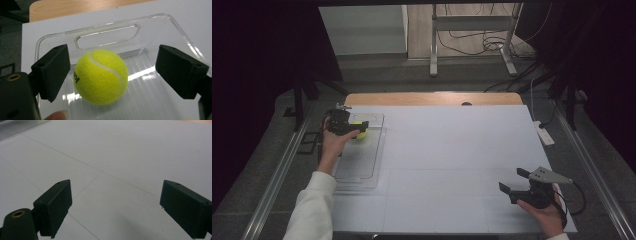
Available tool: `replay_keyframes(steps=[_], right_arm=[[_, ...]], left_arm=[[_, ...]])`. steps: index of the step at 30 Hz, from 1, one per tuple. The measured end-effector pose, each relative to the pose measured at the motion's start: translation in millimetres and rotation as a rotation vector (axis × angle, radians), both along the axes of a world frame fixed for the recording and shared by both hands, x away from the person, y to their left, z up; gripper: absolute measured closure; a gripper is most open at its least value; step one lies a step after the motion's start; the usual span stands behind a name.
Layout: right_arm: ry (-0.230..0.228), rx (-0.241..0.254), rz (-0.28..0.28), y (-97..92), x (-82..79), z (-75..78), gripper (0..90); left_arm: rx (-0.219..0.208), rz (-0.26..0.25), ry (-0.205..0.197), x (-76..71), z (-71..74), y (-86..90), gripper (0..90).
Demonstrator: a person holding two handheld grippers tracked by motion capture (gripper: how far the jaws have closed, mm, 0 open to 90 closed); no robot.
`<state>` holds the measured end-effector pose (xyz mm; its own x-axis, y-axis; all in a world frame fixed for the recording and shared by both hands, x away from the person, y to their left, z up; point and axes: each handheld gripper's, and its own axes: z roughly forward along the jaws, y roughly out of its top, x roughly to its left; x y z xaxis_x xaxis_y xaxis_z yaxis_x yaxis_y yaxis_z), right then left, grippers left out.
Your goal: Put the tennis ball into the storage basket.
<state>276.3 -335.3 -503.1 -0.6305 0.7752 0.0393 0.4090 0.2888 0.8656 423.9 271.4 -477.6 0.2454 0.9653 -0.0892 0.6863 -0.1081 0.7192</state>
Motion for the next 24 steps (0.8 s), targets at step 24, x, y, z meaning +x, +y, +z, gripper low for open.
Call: replay_keyframes(steps=[24], right_arm=[[-0.005, 0.000, 0.000, 1.1, -0.2, 1.1, 10.9]], left_arm=[[-0.190, -0.155, -0.144, -57.5, 20.0, -15.5, 14.6]])
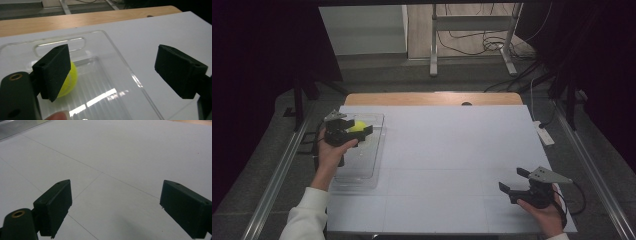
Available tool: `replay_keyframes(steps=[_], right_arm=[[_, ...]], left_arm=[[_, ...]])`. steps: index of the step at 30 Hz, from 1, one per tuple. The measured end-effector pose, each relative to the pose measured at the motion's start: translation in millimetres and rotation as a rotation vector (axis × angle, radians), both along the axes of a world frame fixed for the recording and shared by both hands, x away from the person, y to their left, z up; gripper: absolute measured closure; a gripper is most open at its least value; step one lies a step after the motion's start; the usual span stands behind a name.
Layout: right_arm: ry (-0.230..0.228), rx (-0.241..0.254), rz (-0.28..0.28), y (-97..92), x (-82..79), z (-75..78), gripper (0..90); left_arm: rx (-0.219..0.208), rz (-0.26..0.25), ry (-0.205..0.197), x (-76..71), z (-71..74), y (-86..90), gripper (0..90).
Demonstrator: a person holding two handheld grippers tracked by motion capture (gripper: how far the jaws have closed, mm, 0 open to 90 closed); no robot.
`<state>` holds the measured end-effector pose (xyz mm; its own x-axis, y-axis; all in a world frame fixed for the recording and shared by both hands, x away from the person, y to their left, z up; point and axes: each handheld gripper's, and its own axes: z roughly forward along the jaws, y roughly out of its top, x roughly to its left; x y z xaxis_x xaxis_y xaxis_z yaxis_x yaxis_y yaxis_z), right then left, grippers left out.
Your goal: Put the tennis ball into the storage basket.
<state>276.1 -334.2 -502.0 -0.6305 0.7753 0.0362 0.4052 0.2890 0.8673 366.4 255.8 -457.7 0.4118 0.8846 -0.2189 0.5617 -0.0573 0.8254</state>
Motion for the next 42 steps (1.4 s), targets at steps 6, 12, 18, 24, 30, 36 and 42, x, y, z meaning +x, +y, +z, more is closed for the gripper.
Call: replay_keyframes(steps=[6, 12, 18, 24, 30, 36, 42], right_arm=[[0.002, 0.002, 0.001, -0.7, 0.9, -0.2, 10.8], [0.000, 0.009, 0.006, -0.7, 1.3, -0.1, 10.9], [-0.003, 0.016, 0.006, -2.2, 0.9, 0.6, 10.9], [-0.005, 0.018, 0.002, -3.3, 0.3, 1.4, 10.9], [-0.002, 0.020, 0.003, -3.1, 0.6, 0.8, 10.8], [0.000, 0.016, 0.005, -2.6, 0.8, 0.3, 10.8], [-0.002, 0.016, 0.006, -2.6, 0.5, 0.7, 10.9]], left_arm=[[-0.002, -0.026, -0.015, -12.2, 1.1, -6.4, 14.7], [0.009, -0.067, -0.016, -27.9, -4.5, -13.9, 13.8], [0.011, -0.086, -0.017, -42.5, -8.8, -19.0, 13.1], [0.012, -0.101, -0.032, -57.1, -12.8, -25.3, 12.9], [0.019, -0.129, -0.032, -74.0, -19.5, -32.4, 12.4], [0.012, -0.158, -0.042, -91.6, -25.3, -37.8, 12.6], [0.019, -0.180, -0.043, -105.2, -32.7, -40.8, 12.7]])
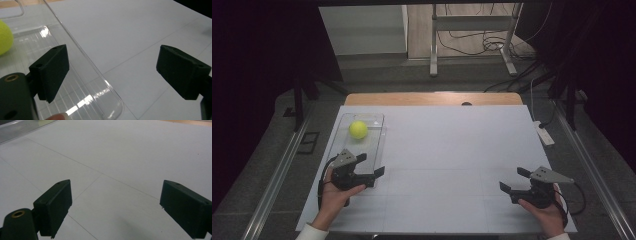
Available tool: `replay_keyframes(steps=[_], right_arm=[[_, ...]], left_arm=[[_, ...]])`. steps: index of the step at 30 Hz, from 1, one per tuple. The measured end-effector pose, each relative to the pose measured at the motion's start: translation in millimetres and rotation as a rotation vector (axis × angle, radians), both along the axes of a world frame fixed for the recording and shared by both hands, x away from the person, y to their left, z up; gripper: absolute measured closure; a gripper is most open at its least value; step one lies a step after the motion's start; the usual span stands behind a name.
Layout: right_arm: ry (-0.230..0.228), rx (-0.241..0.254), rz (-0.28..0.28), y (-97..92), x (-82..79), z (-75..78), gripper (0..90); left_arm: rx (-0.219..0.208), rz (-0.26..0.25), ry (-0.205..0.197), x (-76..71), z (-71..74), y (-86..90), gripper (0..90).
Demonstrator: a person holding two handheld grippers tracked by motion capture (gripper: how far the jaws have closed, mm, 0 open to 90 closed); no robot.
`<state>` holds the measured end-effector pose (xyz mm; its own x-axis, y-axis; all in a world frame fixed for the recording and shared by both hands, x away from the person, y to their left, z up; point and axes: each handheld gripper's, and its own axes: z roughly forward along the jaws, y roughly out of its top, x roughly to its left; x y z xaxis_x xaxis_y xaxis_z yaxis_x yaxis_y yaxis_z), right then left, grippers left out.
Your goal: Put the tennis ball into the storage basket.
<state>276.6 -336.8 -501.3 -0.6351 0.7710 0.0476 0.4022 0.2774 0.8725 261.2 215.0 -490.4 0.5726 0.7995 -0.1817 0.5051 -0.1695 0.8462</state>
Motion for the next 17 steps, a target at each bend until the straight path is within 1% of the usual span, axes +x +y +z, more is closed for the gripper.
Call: replay_keyframes(steps=[3, 6, 8, 15, 17], right_arm=[[0.001, 0.001, -0.001, -0.2, 0.4, -0.3, 10.9], [0.004, 0.002, -0.002, -0.1, 1.0, -0.8, 10.9], [0.003, 0.003, -0.001, 0.1, 1.1, -0.8, 10.9], [0.004, 0.004, -0.003, 0.2, 1.5, -0.6, 10.9], [0.004, 0.004, -0.004, 0.3, 1.6, -0.6, 10.9]], left_arm=[[0.014, -0.003, -0.005, -4.4, -2.5, -0.4, 12.6], [0.012, -0.005, -0.008, -6.3, -3.4, -0.7, 12.6], [0.018, -0.010, -0.010, -7.6, -4.5, -2.1, 12.6], [0.026, -0.017, -0.014, -8.3, -5.5, -4.6, 12.6], [0.022, -0.015, -0.015, -8.4, -5.4, -4.5, 12.5]])
